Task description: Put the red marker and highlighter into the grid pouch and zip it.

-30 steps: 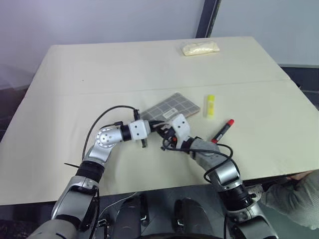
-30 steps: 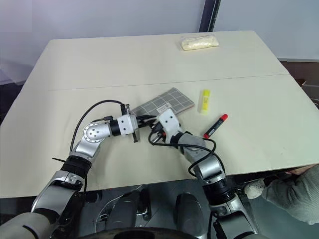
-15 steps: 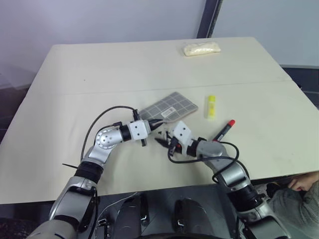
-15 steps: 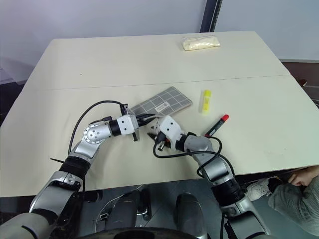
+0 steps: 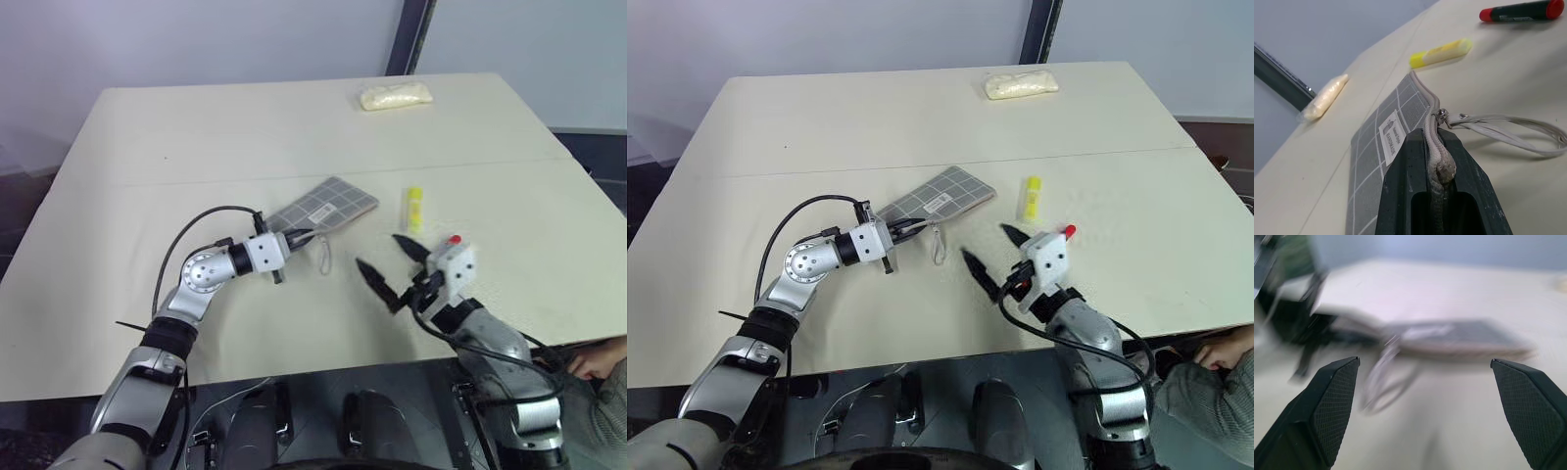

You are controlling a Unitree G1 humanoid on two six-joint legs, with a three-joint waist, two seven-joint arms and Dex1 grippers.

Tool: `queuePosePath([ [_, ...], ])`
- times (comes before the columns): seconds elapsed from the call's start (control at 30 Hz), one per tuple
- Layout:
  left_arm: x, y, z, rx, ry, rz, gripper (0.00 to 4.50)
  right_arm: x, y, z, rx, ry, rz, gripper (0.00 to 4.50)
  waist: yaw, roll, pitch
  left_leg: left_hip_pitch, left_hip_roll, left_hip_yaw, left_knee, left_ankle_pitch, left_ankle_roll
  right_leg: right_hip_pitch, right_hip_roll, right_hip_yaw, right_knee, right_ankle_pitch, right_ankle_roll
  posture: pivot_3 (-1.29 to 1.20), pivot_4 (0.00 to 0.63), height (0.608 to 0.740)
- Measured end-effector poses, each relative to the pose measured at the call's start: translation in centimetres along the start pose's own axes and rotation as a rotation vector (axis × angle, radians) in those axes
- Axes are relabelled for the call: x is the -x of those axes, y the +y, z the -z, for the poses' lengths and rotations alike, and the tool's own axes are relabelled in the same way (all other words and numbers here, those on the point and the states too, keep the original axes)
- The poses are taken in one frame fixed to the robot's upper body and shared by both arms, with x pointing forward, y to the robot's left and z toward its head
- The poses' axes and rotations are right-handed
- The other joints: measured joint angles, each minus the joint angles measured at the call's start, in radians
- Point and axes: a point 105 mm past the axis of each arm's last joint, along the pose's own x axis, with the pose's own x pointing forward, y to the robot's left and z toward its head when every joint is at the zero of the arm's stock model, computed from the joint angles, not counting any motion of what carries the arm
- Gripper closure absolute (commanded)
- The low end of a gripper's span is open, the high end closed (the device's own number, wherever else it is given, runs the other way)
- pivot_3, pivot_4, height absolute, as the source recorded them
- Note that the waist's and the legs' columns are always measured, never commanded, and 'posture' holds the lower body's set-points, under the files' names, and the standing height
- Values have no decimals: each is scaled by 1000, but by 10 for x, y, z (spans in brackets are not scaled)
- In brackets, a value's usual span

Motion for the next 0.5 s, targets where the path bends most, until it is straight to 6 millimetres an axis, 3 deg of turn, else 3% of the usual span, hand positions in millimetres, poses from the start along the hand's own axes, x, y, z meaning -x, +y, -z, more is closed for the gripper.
queuePosePath([
  [0.17,-3,2,0,14,-9,-7,4500,-13,-49,9,35,89,313,58,-1,0,0,0,0,0,0,0,0,-1,-1,0,-1,-1,-4,0,150,740],
  [0.33,-11,1,-4,17,-32,14,4500,-51,-67,8,7,132,366,58,-3,0,0,-1,0,1,0,1,2,1,0,0,0,1,-1,0,150,740],
  [0.5,-11,2,-5,9,-36,14,4500,-60,-110,39,-36,287,527,58,0,0,0,-1,-1,2,0,2,3,1,0,0,0,1,0,0,150,740],
])
